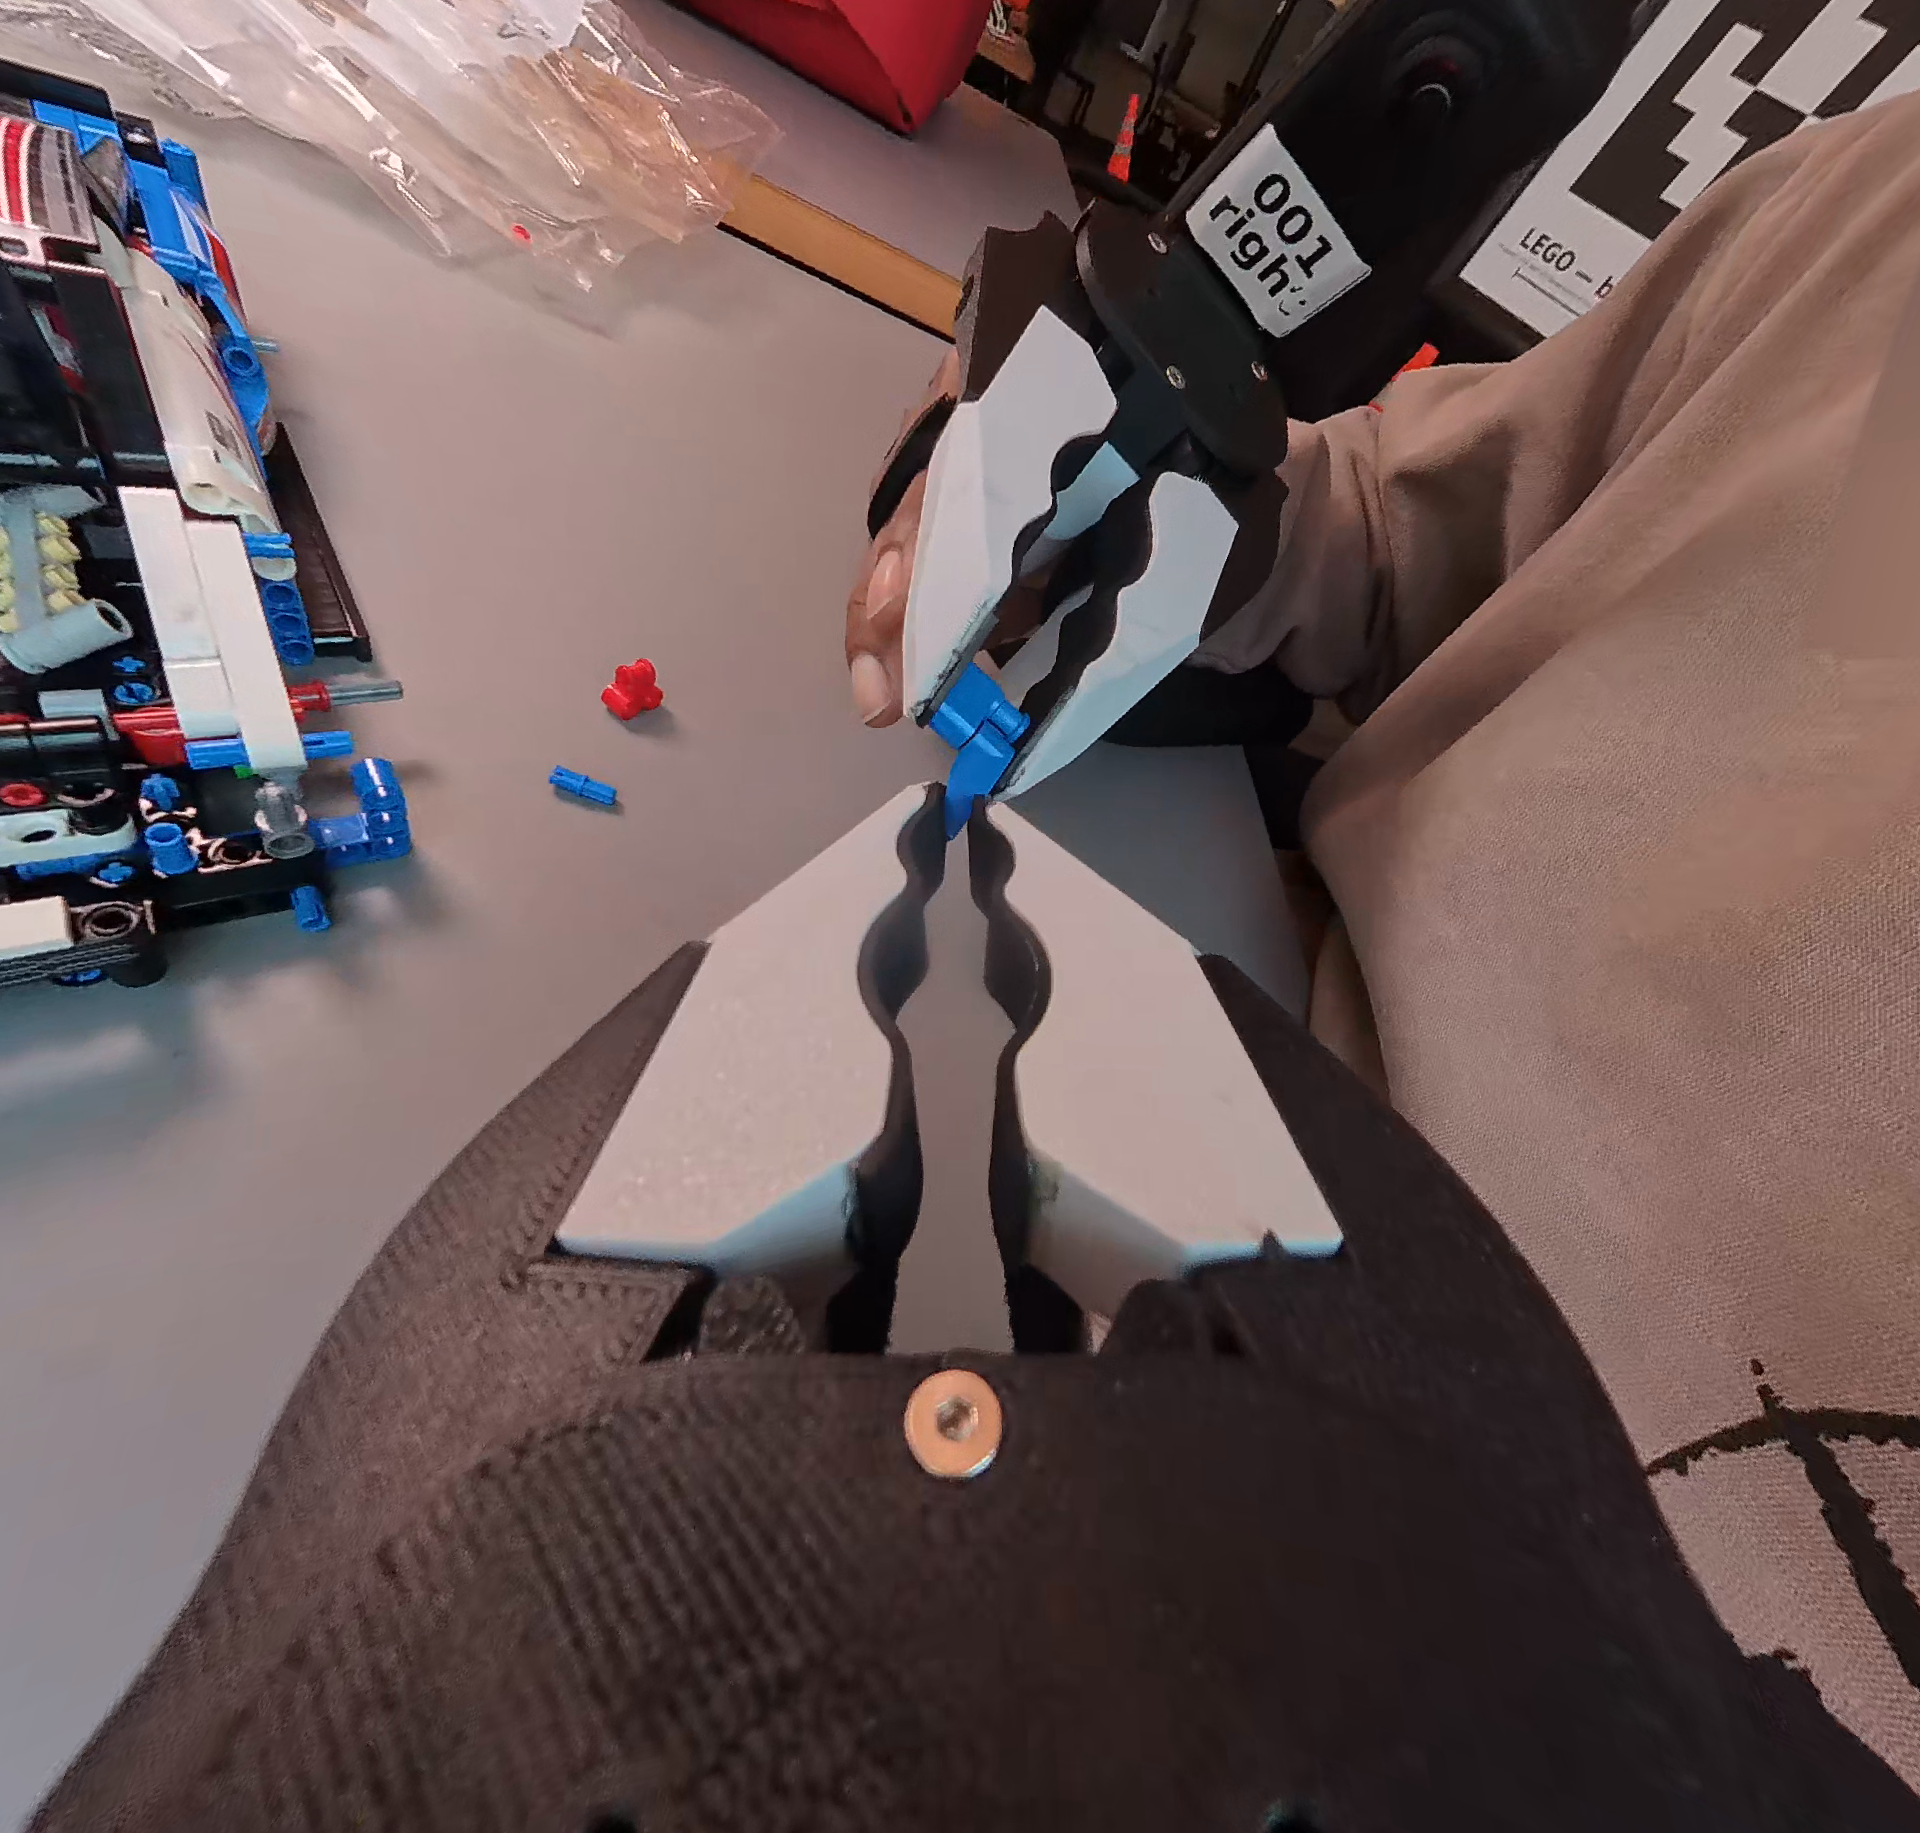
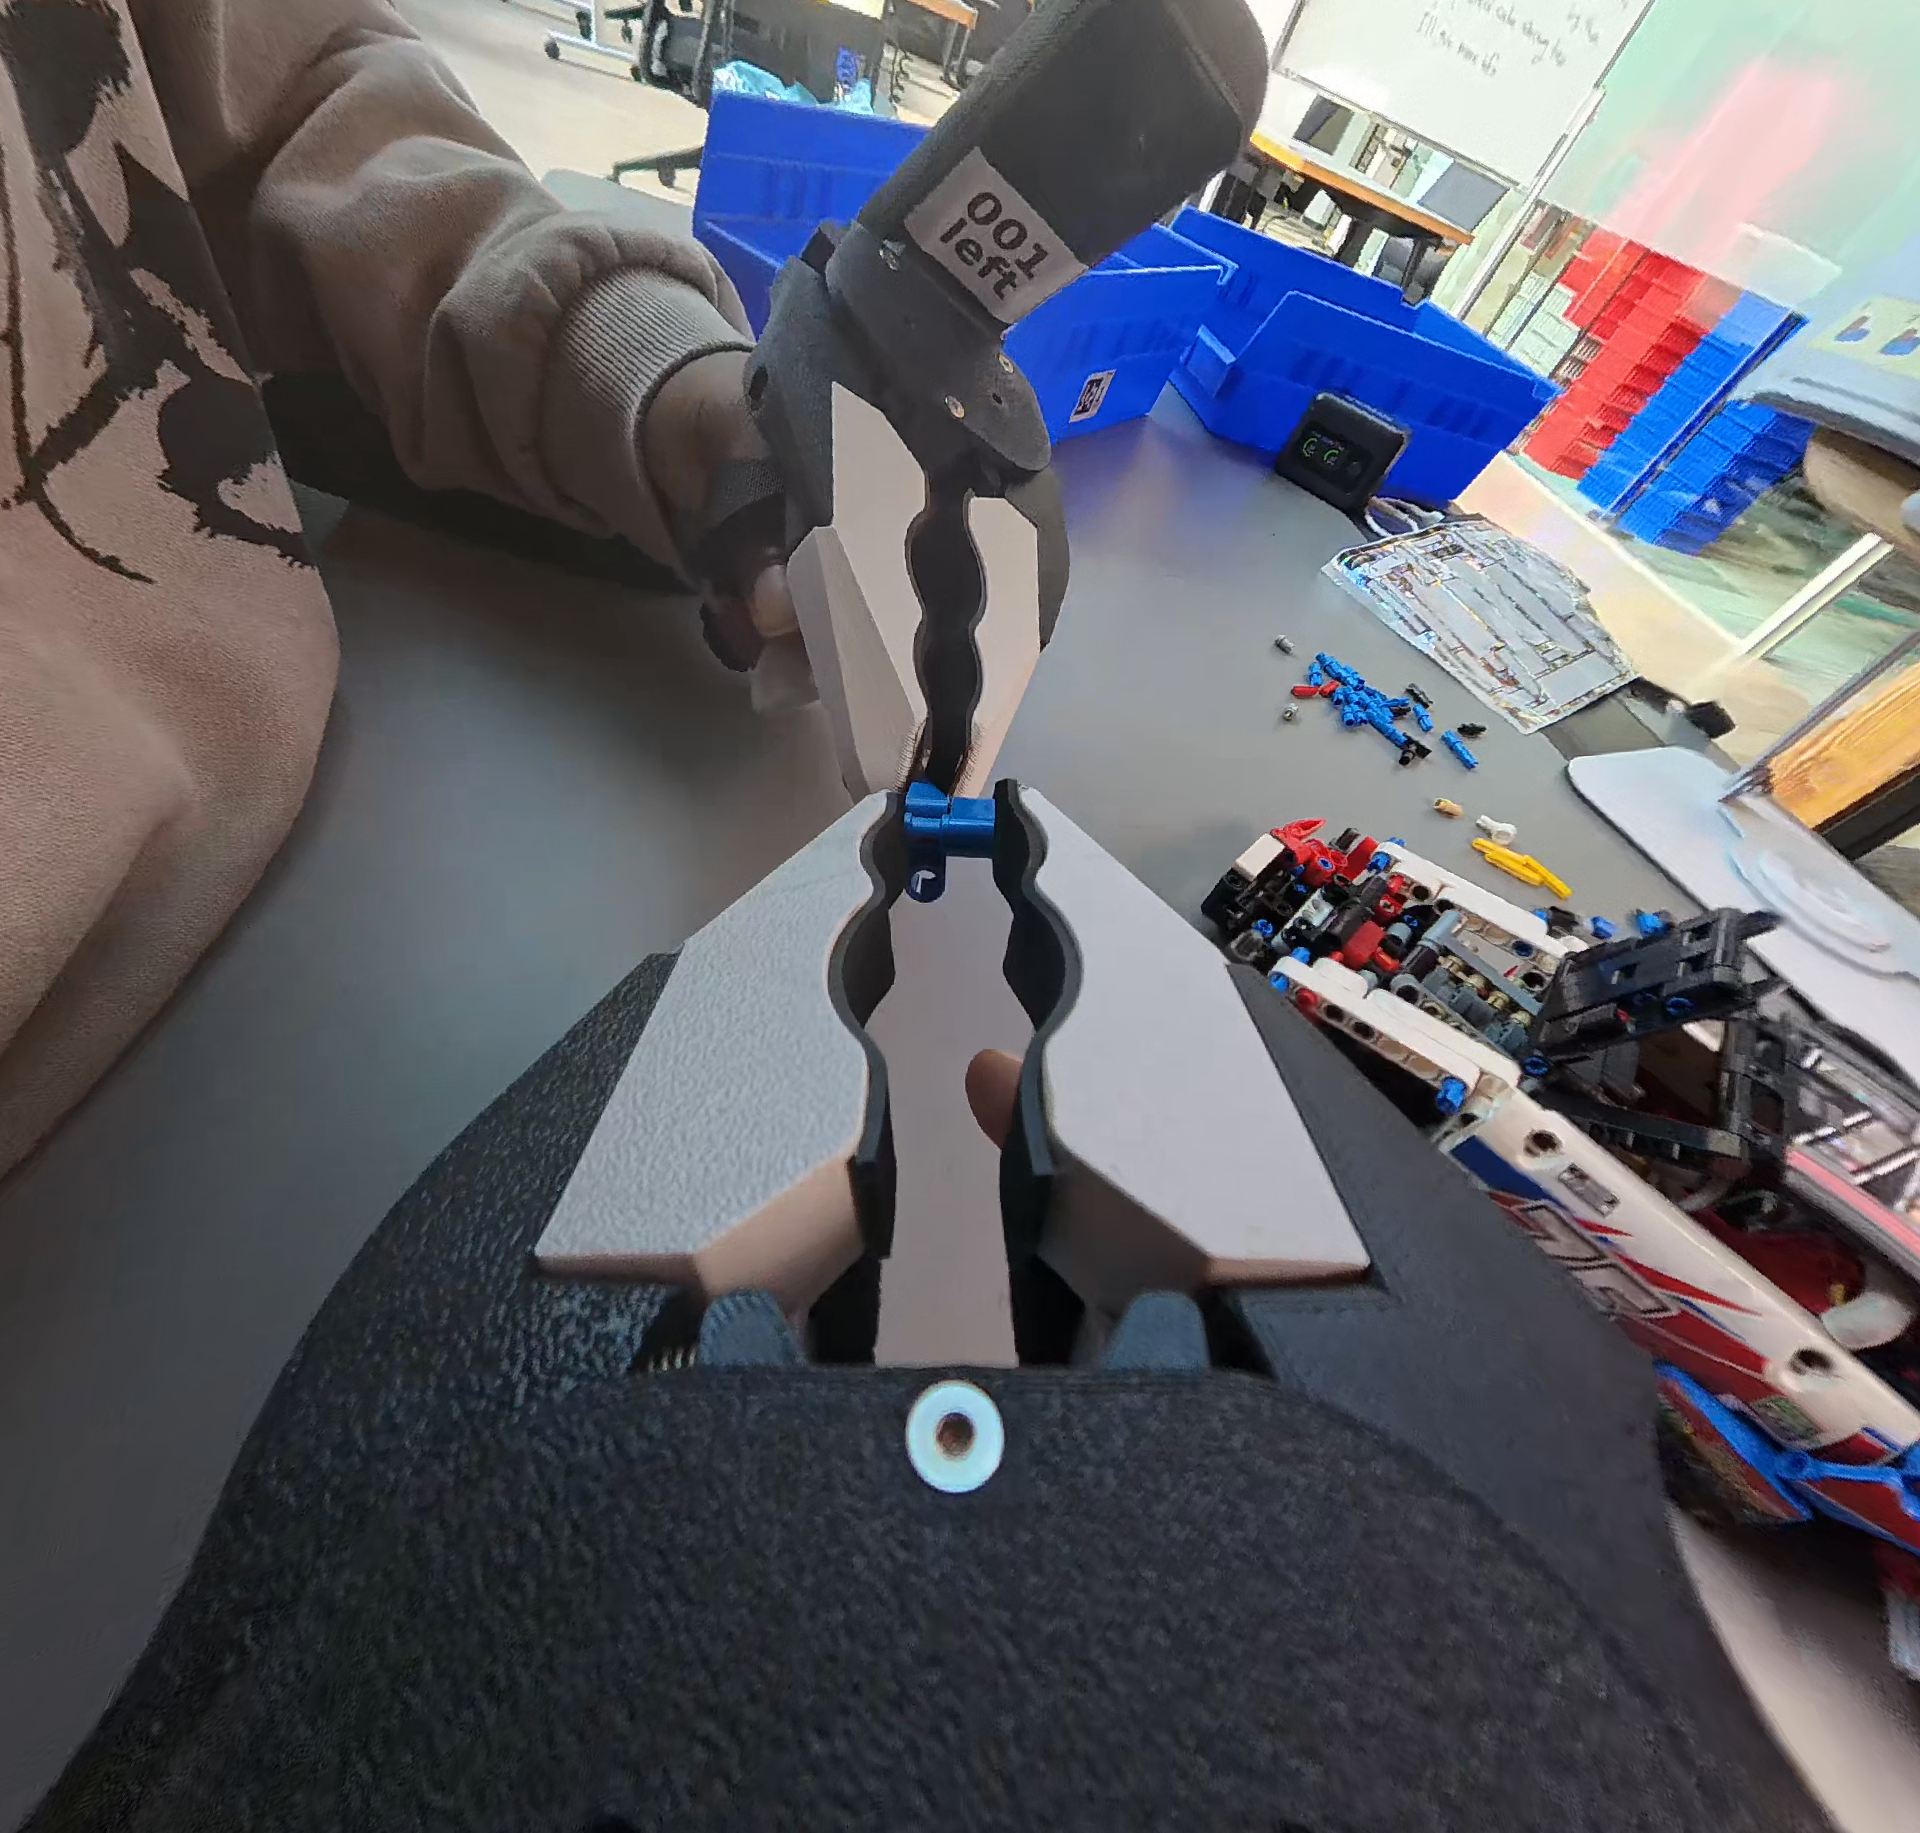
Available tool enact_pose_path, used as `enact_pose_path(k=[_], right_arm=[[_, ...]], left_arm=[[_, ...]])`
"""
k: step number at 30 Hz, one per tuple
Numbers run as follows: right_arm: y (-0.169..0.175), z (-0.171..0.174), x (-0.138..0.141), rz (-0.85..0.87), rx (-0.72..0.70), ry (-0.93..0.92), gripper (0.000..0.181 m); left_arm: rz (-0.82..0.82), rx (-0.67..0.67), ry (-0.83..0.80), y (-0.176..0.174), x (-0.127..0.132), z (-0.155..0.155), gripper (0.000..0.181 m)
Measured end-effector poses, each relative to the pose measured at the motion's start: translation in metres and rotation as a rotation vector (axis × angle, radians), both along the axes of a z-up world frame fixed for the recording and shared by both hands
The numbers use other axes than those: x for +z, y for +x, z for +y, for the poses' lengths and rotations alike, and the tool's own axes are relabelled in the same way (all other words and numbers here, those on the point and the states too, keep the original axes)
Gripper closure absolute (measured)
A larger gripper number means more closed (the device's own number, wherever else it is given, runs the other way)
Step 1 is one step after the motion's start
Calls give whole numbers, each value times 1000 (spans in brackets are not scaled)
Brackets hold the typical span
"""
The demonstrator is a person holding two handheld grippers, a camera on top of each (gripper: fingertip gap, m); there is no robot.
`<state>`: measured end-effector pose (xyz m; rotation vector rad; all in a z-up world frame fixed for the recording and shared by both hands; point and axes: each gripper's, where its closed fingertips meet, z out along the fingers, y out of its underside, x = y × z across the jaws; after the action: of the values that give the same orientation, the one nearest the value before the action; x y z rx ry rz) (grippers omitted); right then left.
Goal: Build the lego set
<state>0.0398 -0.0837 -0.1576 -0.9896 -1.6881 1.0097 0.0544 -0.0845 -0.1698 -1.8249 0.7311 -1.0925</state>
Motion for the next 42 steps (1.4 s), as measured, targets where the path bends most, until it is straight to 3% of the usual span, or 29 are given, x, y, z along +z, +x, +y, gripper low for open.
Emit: enact_pose_path(k=[3, 17, 30, 35, 39, 42], right_arm=[[-3, 8, 4, 35, -10, -165, 167], [-6, 14, -7, -46, -44, -19, 167], [-2, 11, -3, -43, -28, -66, 167], [-6, 16, -10, -73, -18, -264, 166], [-4, 13, -5, -9, -4, -52, 141], [-6, 10, -11, 10, -23, 214, 132]], left_arm=[[-17, 31, 2, -2, 4, 7, 179], [337, 138, 280, -11, -3, 15, 179], [243, 123, 284, -9, 5, 10, 179], [114, 90, 78, -12, -1, 13, 180], [-144, 70, -186, -19, 3, 14, 180], [-310, 6, -370, -17, 4, 9, 180]])
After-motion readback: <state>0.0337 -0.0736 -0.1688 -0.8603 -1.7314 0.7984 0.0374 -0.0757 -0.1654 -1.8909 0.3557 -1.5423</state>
